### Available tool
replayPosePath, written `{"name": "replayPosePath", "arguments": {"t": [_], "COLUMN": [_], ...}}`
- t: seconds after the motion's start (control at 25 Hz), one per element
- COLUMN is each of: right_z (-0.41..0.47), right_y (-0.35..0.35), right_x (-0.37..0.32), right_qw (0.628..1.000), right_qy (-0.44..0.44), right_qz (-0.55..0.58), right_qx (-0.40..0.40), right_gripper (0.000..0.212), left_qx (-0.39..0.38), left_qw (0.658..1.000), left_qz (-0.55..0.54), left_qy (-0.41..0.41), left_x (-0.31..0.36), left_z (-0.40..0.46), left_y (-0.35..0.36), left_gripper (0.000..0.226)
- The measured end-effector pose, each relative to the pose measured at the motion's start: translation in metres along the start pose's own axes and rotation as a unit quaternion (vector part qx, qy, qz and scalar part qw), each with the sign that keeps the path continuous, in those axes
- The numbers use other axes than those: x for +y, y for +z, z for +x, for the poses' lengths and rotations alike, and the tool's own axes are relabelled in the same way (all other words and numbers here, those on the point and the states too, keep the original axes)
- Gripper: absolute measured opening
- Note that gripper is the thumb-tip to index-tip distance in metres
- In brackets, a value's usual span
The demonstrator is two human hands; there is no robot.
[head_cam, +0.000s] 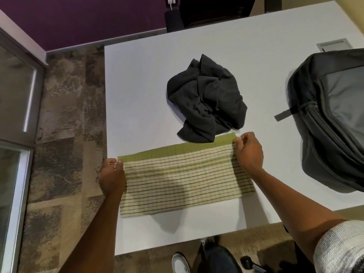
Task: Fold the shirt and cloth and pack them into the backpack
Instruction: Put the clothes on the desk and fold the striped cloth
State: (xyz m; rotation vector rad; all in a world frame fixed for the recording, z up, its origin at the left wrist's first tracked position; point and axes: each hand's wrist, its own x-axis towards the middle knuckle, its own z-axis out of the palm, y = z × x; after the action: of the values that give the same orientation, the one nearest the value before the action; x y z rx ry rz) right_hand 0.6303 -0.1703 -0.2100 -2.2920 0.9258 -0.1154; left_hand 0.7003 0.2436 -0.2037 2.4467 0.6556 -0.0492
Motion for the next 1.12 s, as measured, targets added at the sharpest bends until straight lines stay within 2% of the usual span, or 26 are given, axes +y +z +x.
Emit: {"name": "replayPosePath", "arguments": {"t": [0.16,0.32,0.44,0.56,0.64,0.8,1.0,1.12], "right_z": [-0.029,-0.071,-0.088,-0.098,-0.108,-0.151,-0.256,-0.297], "right_y": [0.004,0.021,0.034,0.038,0.04,0.051,0.096,0.124], "right_x": [-0.001,-0.01,-0.014,-0.016,-0.019,-0.039,-0.066,-0.075], "right_qw": [0.993,0.979,0.969,0.966,0.966,0.969,0.961,0.956], "right_qy": [-0.083,-0.189,-0.193,-0.175,-0.174,-0.179,-0.254,-0.264], "right_qz": [-0.064,-0.072,-0.14,-0.177,-0.184,-0.171,-0.05,-0.022], "right_qx": [0.044,-0.039,-0.069,-0.063,-0.055,-0.028,-0.099,-0.129], "right_gripper": [0.024,0.02,0.022,0.024,0.022,0.024,0.015,0.028], "left_qx": [-0.01,-0.055,-0.096,-0.13,-0.183,-0.266,-0.271,-0.268], "left_qw": [0.999,0.993,0.99,0.988,0.977,0.962,0.962,0.959], "left_qz": [0.051,0.099,0.103,0.083,0.105,0.052,-0.003,-0.084], "left_qy": [0.01,0.019,0.021,-0.025,-0.039,-0.028,-0.031,-0.04], "left_x": [0.0,0.0,-0.008,-0.019,-0.028,-0.054,-0.061,-0.057], "left_z": [-0.022,-0.027,-0.026,-0.028,-0.029,-0.038,-0.032,-0.023], "left_y": [-0.007,-0.015,-0.02,-0.028,-0.032,-0.038,-0.053,-0.057], "left_gripper": [0.041,0.043,0.037,0.036,0.038,0.033,0.037,0.024]}}
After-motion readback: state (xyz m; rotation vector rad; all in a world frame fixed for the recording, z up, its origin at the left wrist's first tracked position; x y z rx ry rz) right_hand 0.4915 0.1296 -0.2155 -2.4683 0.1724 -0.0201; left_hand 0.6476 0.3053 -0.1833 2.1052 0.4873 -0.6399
